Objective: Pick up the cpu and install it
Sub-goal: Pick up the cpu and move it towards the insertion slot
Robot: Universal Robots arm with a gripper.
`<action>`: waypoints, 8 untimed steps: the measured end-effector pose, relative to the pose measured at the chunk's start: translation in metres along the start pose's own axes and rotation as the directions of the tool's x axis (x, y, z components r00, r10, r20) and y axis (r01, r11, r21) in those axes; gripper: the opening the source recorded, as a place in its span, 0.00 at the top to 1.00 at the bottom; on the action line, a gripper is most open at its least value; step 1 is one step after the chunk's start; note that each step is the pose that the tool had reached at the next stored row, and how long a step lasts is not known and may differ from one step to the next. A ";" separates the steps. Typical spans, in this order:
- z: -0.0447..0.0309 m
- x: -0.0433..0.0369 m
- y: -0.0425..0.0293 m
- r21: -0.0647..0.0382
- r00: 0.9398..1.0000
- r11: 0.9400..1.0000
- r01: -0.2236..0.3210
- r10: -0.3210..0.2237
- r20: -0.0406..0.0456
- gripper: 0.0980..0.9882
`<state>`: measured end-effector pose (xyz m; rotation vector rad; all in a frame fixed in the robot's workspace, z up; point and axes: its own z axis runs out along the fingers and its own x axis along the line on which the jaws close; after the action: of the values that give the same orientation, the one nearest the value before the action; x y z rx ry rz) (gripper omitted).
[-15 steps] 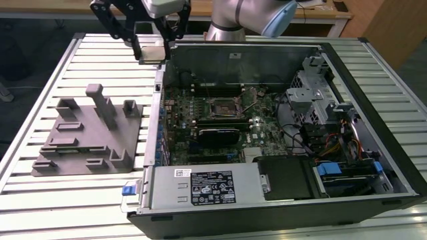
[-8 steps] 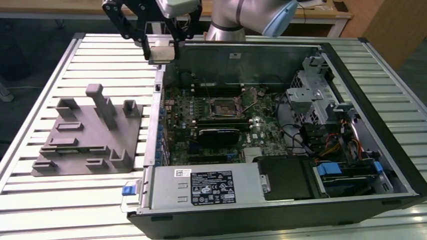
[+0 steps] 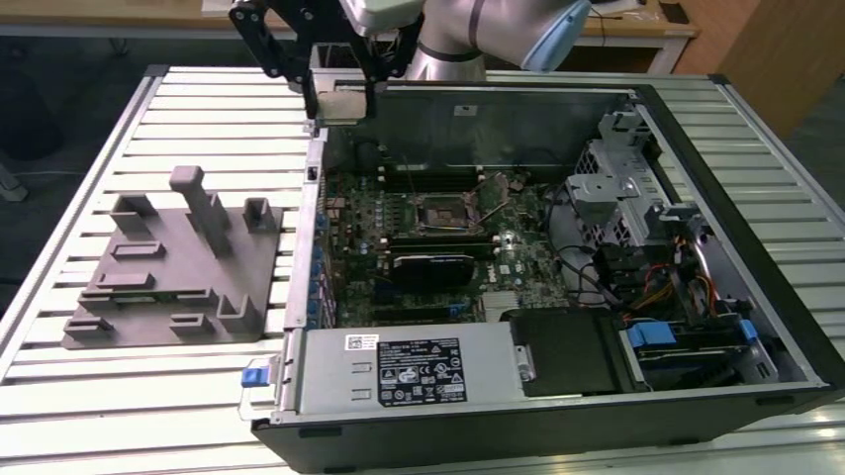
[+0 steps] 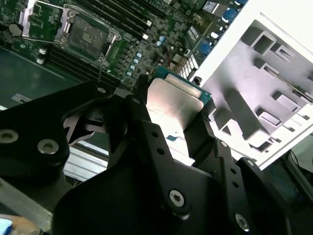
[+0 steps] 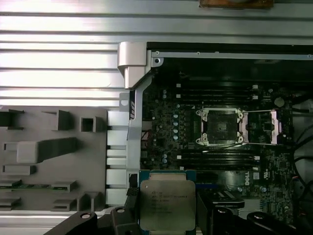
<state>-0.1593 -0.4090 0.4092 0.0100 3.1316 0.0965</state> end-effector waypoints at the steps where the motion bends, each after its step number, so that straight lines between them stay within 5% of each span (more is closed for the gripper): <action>1: 0.0000 -0.0022 0.0000 0.000 1.000 1.000 0.000 0.000 0.000 0.50; 8: 0.0001 -0.0175 0.0001 0.000 1.000 1.000 0.000 0.000 0.000 0.50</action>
<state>-0.1418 -0.4090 0.4092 0.0100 3.1316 0.0965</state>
